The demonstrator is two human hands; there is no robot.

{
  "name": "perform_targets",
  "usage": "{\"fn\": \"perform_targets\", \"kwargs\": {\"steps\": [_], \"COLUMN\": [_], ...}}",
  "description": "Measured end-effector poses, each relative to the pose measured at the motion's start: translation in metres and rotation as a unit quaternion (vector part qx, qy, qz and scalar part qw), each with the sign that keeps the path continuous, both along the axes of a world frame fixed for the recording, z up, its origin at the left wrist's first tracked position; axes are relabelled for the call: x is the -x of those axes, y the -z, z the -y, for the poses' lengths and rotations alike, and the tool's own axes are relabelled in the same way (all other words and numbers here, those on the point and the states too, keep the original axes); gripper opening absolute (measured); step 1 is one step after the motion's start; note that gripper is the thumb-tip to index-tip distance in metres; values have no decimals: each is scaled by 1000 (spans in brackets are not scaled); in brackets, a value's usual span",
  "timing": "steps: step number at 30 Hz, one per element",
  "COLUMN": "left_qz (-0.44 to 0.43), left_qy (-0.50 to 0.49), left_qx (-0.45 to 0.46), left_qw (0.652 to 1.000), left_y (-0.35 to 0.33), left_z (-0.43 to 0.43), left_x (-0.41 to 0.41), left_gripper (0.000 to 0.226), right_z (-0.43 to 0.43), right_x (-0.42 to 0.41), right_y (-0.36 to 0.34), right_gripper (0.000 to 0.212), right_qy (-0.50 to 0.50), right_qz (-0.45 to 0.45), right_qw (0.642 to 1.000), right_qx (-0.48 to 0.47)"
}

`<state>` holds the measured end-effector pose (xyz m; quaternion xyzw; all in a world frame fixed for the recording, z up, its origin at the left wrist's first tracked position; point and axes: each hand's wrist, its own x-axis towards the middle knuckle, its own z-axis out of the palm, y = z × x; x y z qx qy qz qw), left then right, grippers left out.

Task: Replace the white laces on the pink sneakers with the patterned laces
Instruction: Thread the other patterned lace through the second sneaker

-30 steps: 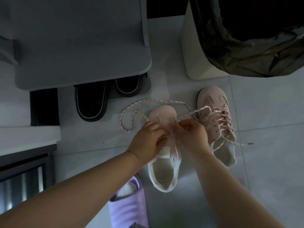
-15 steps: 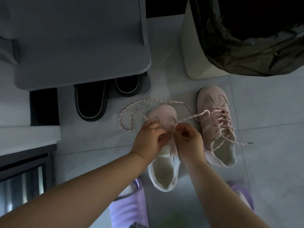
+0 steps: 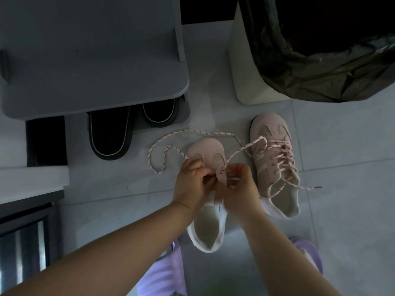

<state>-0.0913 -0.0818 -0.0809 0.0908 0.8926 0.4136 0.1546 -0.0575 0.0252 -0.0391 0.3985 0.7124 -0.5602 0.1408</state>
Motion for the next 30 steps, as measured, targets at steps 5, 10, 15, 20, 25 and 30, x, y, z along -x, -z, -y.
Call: {"fn": "perform_targets", "kwargs": {"steps": [5,10,15,20,25,30], "left_qz": [0,-10,8,13,-10,-34], "left_qy": [-12,-39,39,124,158,205], "left_qx": [-4,-9,35,74,121,150], "left_qw": [1000,999,999,989,980,967], "left_y": [-5,-11,-14,-27,-38,-41], "left_z": [1,-1,1,5,4,10], "left_x": [-3,-3,2,11,18,14], "left_gripper": [32,28,26,29,19,16], "right_z": [4,2,5,-1,3,-7], "right_x": [-5,-6,-4,7,10,8], "right_y": [-3,-9,-7,-6,-8,-9], "right_gripper": [32,25,29,29,24,16], "right_qy": [-46,-73,-118,-197,-164,-198], "right_qz": [-37,-49,-46,-11,-10,-26], "right_qw": [996,992,986,970,977,965], "right_qx": [-67,-92,-109,-143,-138,-170]}}
